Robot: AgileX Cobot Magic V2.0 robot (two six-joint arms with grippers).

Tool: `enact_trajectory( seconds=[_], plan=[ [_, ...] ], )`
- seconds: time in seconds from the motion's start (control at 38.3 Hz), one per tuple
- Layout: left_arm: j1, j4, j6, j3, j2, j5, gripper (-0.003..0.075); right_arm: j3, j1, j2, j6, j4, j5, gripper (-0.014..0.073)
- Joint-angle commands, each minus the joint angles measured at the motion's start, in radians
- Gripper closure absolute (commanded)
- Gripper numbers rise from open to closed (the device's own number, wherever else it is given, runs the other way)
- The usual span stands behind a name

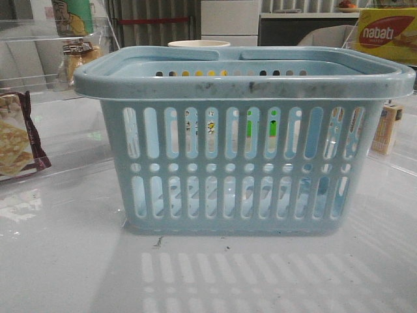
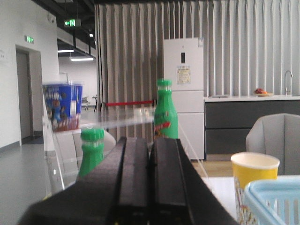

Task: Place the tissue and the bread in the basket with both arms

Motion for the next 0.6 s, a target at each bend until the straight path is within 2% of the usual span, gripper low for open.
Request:
enact_trajectory(
  seconds=[0.0, 0.26, 0.5, 0.57],
  plan=[
    [-0.001, -0.008, -0.004, -0.158, 0.092, 0.048, 0.0629, -0.148, -0.004, 0.094, -0.011, -0.002, 0.023, 0.0538],
    [-0.001, -0.008, -0.004, -0.419, 0.315, 0.364, 0.0629, -0.388, -0.004, 0.301, -0.011, -0.002, 0.31, 0.0538],
    [-0.001, -0.008, -0.004, -0.429, 0.437, 0.562, 0.0629, -0.397, -0.004, 0.44, -0.011, -0.002, 0.472, 0.0538],
    [-0.001, -0.008, -0.004, -0.429, 0.475, 0.575, 0.0629, -0.377, -0.004, 0.482, -0.011, -0.002, 0.494, 0.0538]
  ],
)
